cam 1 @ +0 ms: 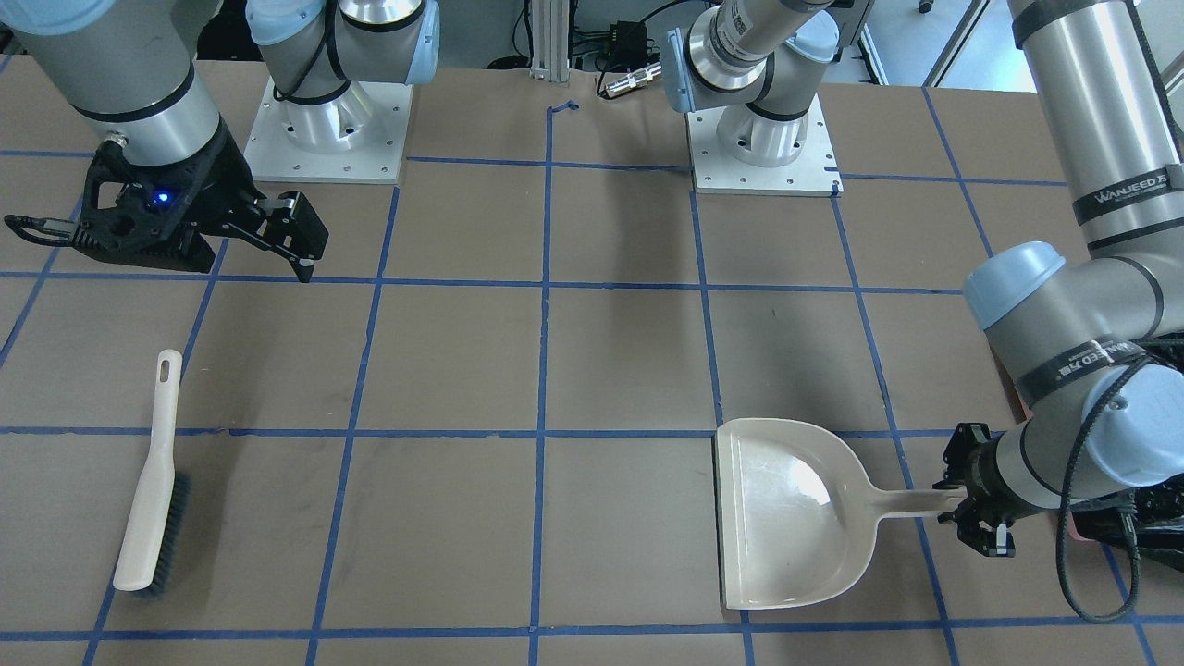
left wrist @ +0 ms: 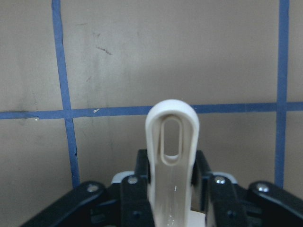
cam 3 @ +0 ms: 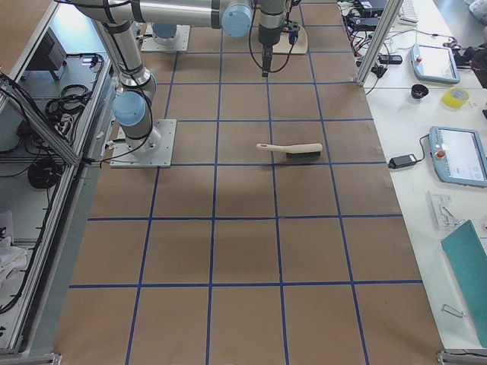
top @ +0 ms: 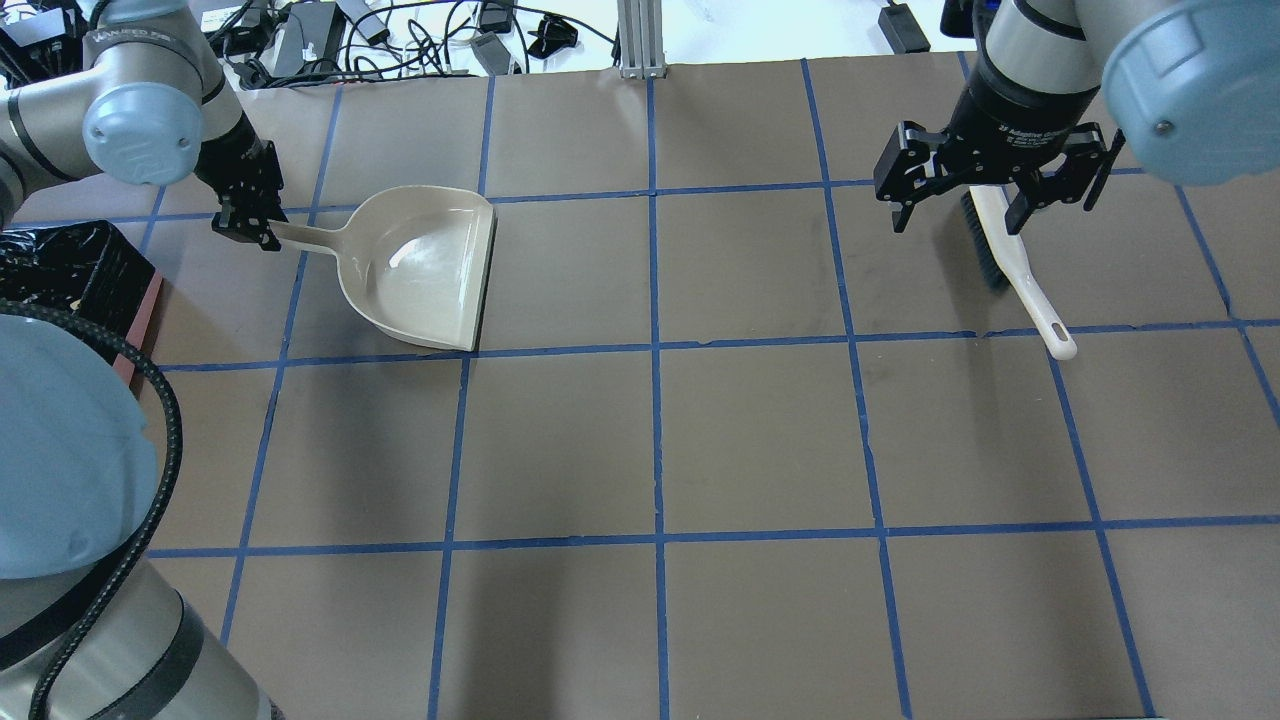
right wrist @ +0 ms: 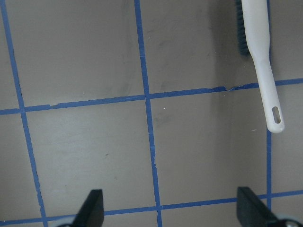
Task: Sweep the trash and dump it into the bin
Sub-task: 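Lower the dustpan flat onto the table with the left gripper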
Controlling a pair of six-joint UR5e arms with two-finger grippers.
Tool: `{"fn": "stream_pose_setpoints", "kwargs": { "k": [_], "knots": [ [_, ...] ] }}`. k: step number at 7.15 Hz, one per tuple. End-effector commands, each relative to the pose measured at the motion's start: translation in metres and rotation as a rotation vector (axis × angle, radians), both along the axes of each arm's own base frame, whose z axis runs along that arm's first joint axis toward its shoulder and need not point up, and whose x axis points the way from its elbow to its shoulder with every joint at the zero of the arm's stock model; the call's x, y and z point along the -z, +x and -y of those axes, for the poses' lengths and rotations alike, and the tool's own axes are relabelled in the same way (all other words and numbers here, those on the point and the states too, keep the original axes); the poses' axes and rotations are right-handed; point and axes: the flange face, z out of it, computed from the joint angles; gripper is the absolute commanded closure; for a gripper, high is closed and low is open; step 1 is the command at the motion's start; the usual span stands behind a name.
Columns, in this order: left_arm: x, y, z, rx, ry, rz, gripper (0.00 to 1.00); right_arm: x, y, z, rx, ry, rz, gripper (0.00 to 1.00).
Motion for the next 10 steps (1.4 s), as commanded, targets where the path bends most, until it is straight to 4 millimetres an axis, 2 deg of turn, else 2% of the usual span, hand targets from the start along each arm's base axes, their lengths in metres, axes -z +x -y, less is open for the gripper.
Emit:
{"fn": "stream_pose_setpoints", "kwargs": {
  "k": [1,2,3,4,6,9,10],
  "knots": [
    [0.008,-0.003,-0.005,-0.006,0.015,-0.008,1.0,-0.002,0.003,-0.001,0.011,-0.005,0.024,0.0],
    [0.004,-0.003,-0.006,-0.008,0.01,-0.007,1.0,-0.001,0.007,0.0,0.011,-0.004,0.059,0.0],
    [0.003,-0.002,-0.006,-0.012,0.005,-0.005,0.9,-0.001,0.006,0.0,-0.001,-0.004,0.047,0.0],
    [0.002,-0.001,-0.006,-0.039,-0.003,0.0,0.71,-0.001,0.006,-0.001,-0.001,-0.004,0.046,0.0],
    [0.004,0.0,-0.006,-0.052,-0.003,-0.001,0.45,-0.001,0.006,-0.001,-0.001,-0.004,0.046,0.0],
    [0.001,0.0,-0.006,-0.043,-0.006,0.0,0.26,-0.001,0.006,-0.002,-0.014,-0.001,0.015,0.0],
    [-0.012,0.003,-0.004,-0.038,-0.027,0.006,0.14,-0.001,0.007,-0.002,-0.014,-0.001,0.017,0.0]
  ]
}}
